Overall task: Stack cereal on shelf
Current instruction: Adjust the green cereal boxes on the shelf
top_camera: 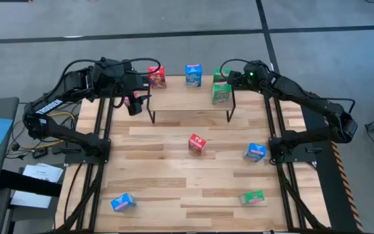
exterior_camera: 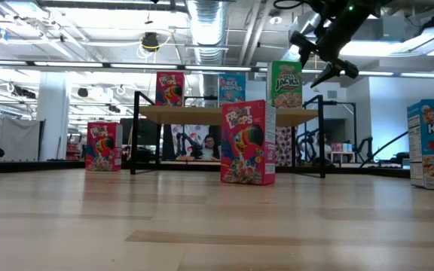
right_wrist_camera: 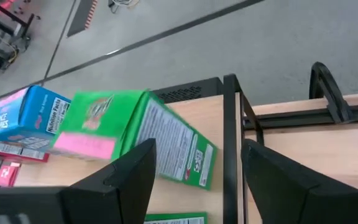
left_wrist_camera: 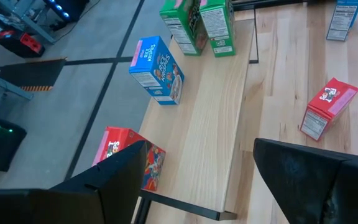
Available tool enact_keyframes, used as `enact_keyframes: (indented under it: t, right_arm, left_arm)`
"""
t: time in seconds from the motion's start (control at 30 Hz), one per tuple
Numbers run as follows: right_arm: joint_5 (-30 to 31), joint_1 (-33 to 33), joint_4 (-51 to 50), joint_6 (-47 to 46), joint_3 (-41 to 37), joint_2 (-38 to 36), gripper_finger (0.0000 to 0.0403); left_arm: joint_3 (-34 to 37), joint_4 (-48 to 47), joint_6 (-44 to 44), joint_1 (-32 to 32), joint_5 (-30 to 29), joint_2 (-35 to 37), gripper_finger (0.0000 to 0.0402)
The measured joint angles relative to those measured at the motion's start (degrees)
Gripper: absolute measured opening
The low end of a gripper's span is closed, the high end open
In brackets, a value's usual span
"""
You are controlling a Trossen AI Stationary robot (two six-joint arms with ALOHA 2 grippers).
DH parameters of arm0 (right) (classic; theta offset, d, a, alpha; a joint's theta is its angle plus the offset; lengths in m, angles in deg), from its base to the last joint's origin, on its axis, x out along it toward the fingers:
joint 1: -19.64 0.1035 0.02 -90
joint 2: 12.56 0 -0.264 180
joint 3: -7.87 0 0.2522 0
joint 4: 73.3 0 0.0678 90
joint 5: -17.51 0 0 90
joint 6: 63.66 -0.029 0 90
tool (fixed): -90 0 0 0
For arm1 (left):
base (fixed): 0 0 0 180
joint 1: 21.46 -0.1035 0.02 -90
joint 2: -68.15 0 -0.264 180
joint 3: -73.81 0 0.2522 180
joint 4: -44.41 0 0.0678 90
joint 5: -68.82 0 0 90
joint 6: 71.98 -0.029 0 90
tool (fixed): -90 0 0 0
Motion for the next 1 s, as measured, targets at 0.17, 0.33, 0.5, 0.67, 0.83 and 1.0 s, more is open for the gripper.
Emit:
enact_keyframes:
  t: [0.17, 0.33, 0.5, 0.67, 0.83, 1.0]
  right_arm:
    - [-0.2, 0.0, -2.5, 0.0, 0.0, 0.0, 0.026]
    - [1.8, -0.1, -2.6, 0.0, 0.0, 0.0, 0.026]
    - [2.7, -1.7, -1.5, 0.0, 0.0, 0.0, 0.026]
    - [2.6, -2.2, 0.2, 0.1, 0.0, 0.0, 0.026]
    - [1.4, -2.1, 0.5, 1.1, 0.0, 0.0, 0.026]
    - [1.2, -2.1, 1.8, 1.7, 0.0, 0.0, 0.026]
  left_arm:
    - [0.0, 0.0, 0.0, 0.0, 0.0, 0.0, 0.0286]
    - [0.0, 0.0, 0.5, 0.0, 0.0, 0.0, 0.0286]
    - [0.0, 0.0, 0.5, 0.0, 0.0, 0.0, 0.0286]
    - [0.0, 0.0, 0.4, 0.0, 0.0, 0.0, 0.0286]
    - [0.0, 0.0, 0.0, 0.0, 0.0, 0.0, 0.0286]
    - [0.0, 0.0, 0.0, 0.0, 0.0, 0.0, 0.0286]
